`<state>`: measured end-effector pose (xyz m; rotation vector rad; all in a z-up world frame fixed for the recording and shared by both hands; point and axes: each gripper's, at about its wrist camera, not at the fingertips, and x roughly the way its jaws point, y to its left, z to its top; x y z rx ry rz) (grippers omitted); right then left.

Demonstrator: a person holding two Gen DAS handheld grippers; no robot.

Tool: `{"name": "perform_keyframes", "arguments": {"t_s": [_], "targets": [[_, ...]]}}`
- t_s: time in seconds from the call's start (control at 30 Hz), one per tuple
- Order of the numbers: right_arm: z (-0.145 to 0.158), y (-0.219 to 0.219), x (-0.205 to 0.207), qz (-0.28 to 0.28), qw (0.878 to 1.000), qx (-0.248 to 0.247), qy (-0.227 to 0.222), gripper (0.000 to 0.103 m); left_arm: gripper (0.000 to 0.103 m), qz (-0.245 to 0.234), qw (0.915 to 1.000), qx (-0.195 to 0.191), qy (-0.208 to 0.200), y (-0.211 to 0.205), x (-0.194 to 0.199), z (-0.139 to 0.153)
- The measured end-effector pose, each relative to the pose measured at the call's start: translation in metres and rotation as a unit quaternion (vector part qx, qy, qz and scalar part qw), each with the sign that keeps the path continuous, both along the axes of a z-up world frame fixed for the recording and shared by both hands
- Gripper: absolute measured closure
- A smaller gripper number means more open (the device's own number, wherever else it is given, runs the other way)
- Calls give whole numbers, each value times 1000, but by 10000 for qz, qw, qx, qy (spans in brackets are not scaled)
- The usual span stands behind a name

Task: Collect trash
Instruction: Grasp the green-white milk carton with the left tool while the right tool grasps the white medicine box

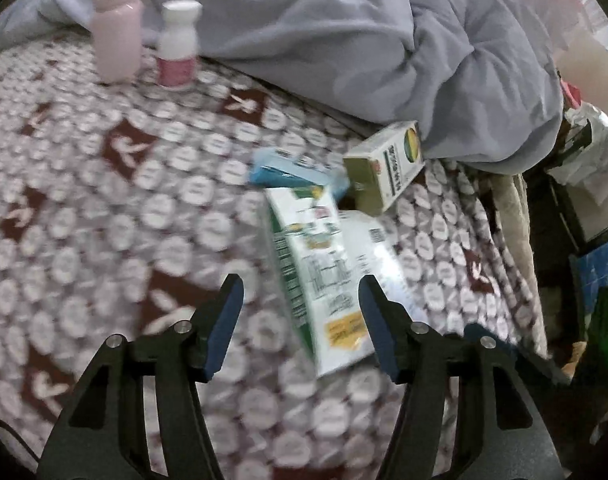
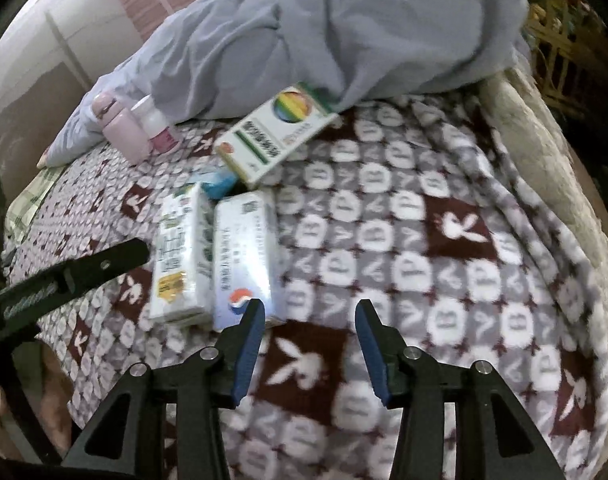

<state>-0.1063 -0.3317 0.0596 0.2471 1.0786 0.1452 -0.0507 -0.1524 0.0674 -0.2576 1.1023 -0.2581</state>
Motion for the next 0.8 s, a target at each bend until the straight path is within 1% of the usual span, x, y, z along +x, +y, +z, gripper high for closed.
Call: {"name": "perform_keyframes", "arguments": {"t_s": [0.1,0.17,0.23,0.3,0.33,0.37,0.47,0.57,0.67,0.8], "targets": [[-2,-7,0,-40,10000,36,15,57,44,11,9997,228,129,-16,10,-13],[-3,-9,0,-19,10000,37,2,57,38,-20,9997,181,184,-19,14,-20],[-3,-9,3,9,10000,49,-1,56,38,-48,9998,131,160,-17,14,-21],[-4,-6,6,66,10000,67,4,56,41,-149,9997,123,121,-13,13,-19],[-4,-4,8,105,9999,66,4,56,45,-201,9997,122,105,-12,13,-18],[-5,0,11,135,9999,62,-3,56,50,-324,9994,127,89,-9,12,-16],[-6,7,17,179,9998,54,-5,55,50,-387,9988,275,81,7,11,-13],[-5,13,21,212,9997,75,-17,55,50,-297,9989,348,119,32,8,-14],[-8,25,28,309,9995,-4,-2,53,50,-138,9990,396,164,53,7,-13],[-16,46,44,508,9987,-24,86,52,49,-106,9989,395,243,61,7,-12]]}}
